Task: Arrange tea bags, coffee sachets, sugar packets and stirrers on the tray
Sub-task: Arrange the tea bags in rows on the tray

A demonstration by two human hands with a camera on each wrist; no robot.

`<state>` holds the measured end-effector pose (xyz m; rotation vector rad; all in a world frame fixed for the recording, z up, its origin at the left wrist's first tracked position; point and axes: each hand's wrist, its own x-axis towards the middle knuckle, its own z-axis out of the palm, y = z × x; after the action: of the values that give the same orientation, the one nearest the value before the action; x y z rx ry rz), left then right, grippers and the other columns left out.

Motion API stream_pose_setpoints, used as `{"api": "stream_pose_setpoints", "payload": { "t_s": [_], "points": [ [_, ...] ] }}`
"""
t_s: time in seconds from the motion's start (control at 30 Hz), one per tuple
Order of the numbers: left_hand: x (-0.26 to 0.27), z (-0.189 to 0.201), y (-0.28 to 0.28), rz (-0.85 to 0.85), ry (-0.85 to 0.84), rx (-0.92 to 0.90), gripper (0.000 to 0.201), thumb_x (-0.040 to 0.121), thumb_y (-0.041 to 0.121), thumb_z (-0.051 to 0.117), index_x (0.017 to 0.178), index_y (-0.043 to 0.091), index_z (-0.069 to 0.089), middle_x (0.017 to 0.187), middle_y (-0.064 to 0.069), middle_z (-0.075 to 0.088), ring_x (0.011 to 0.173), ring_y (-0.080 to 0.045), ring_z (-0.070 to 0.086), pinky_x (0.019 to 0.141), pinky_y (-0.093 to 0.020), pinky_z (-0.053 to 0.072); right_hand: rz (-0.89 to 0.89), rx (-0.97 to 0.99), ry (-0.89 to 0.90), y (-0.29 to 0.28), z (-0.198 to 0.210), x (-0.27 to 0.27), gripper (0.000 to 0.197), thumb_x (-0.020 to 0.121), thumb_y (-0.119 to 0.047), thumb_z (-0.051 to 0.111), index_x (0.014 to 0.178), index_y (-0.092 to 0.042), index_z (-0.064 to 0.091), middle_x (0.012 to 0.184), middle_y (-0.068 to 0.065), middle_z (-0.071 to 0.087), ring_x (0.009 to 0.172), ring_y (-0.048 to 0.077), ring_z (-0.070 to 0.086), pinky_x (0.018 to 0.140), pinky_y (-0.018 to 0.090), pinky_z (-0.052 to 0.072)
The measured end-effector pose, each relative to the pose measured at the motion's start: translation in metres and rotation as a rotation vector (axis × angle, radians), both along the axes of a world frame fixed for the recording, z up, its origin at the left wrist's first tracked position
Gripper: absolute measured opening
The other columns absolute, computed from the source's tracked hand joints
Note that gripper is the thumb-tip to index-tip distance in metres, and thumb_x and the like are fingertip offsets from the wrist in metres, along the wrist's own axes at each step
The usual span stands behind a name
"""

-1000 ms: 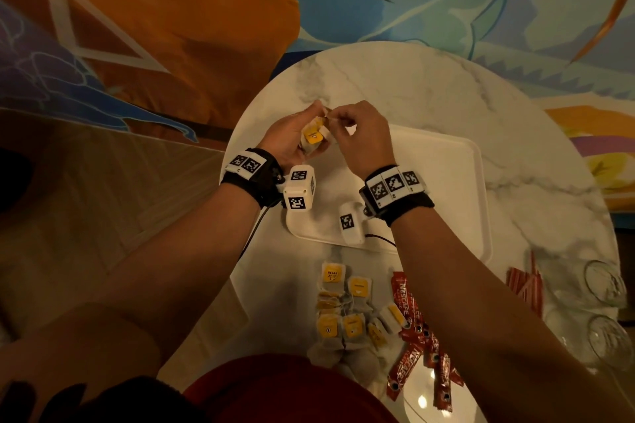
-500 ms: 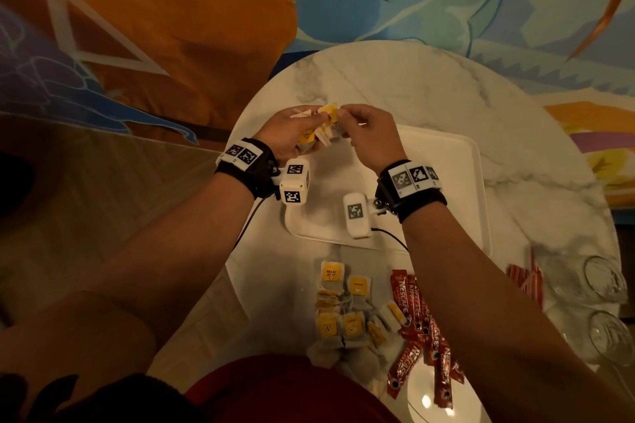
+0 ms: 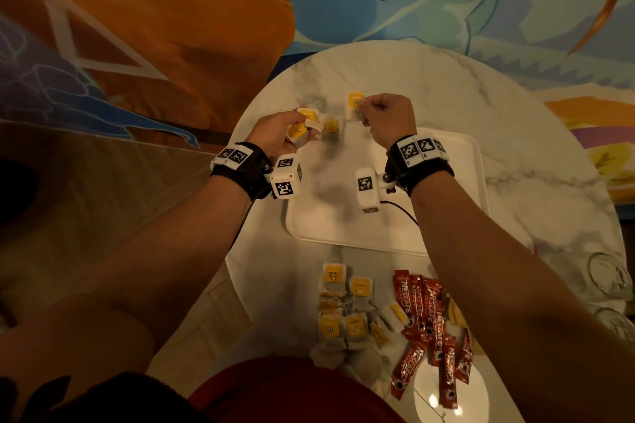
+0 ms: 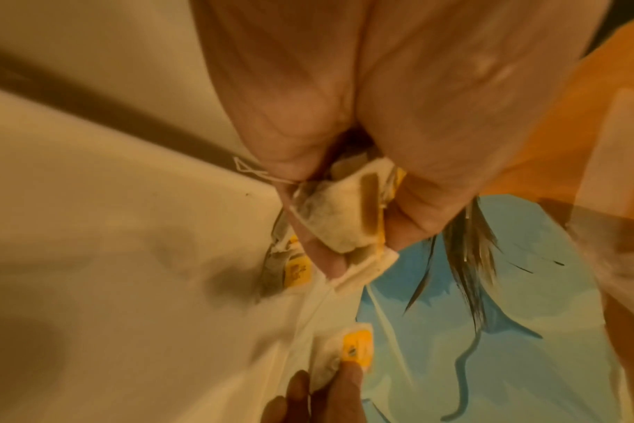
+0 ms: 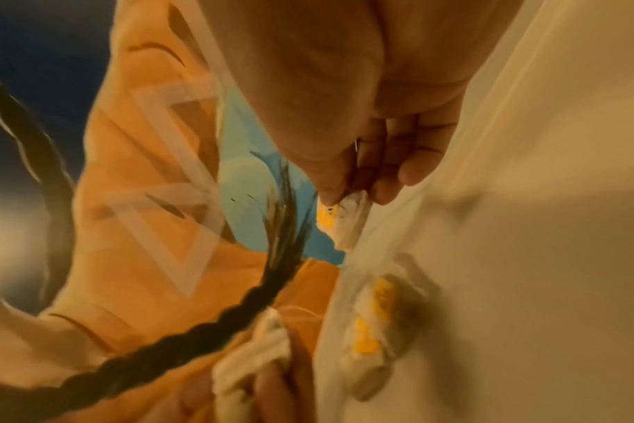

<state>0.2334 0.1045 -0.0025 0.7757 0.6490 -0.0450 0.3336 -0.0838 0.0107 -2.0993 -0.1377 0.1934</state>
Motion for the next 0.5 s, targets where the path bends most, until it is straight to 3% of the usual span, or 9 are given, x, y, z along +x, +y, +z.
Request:
{"api": "stream_pose_setpoints", "payload": {
  "t_s": [0.1,0.23,0.3,0.4,0.43,0.5],
  "points": [
    [0.0,0.0,-0.001,0.007,0.015,0.022,0.016,0.096,-0.002,0.054,0.105,0.001,0.066,0.109,-0.022,0.065,0.084,-0.029,0.068,0.057,-0.028,0.059,0.012,-0.117,0.024,-0.001,-0.013,-0.001,0.017,0.089,-0.026,0.068,0.085,-0.014,0.08,0.08,0.005,0.075,0.078,0.023,0.071,0.081,0.04,0.06],
    [0.001,0.0,0.0,-0.016,0.017,0.077,0.015,0.096,0.003,0.058,0.107,0.004,0.067,0.102,-0.019,0.069,0.085,-0.027,0.07,0.062,-0.028,0.06,0.041,-0.289,0.034,0.002,-0.024,-0.007,0.024,0.09,-0.032,0.069,0.094,-0.011,0.081,0.092,0.01,0.077,0.09,0.026,0.071,0.086,0.037,0.057],
    [0.001,-0.001,0.0,-0.014,-0.009,0.071,0.016,0.096,0.003,0.058,0.107,0.008,0.068,0.105,-0.017,0.07,0.087,-0.026,0.07,0.069,-0.029,0.061,0.043,-0.365,0.043,0.006,-0.026,-0.007,0.028,0.09,-0.034,0.068,0.094,-0.009,0.08,0.092,0.01,0.077,0.09,0.027,0.07,0.082,0.032,0.055],
    [-0.001,0.0,0.0,-0.051,-0.04,0.089,0.022,0.098,0.003,0.057,0.117,0.008,0.065,0.107,-0.016,0.07,0.086,-0.025,0.072,0.067,-0.03,0.06,0.049,-0.46,0.032,0.01,-0.024,-0.007,0.034,0.09,-0.038,0.066,0.094,-0.007,0.079,0.092,0.011,0.075,0.09,0.028,0.069,0.072,0.025,0.045],
    [-0.002,0.001,0.0,-0.066,-0.047,0.1,0.027,0.097,0.003,0.057,0.123,0.006,0.063,0.109,-0.017,0.07,0.086,-0.026,0.073,0.066,-0.03,0.06,0.055,-0.481,0.022,0.01,-0.024,-0.008,0.036,0.091,-0.039,0.065,0.095,-0.006,0.078,0.092,0.012,0.074,0.091,0.028,0.069,0.074,0.024,0.046],
    [-0.004,0.002,0.0,-0.083,-0.045,0.118,0.036,0.096,0.003,0.06,0.132,0.004,0.06,0.115,-0.018,0.07,0.088,-0.027,0.073,0.066,-0.032,0.06,0.037,-0.482,0.001,0.011,-0.02,-0.009,0.041,0.092,-0.04,0.064,0.105,-0.003,0.075,0.103,0.014,0.072,0.099,0.028,0.067,0.089,0.028,0.05]
  ]
}}
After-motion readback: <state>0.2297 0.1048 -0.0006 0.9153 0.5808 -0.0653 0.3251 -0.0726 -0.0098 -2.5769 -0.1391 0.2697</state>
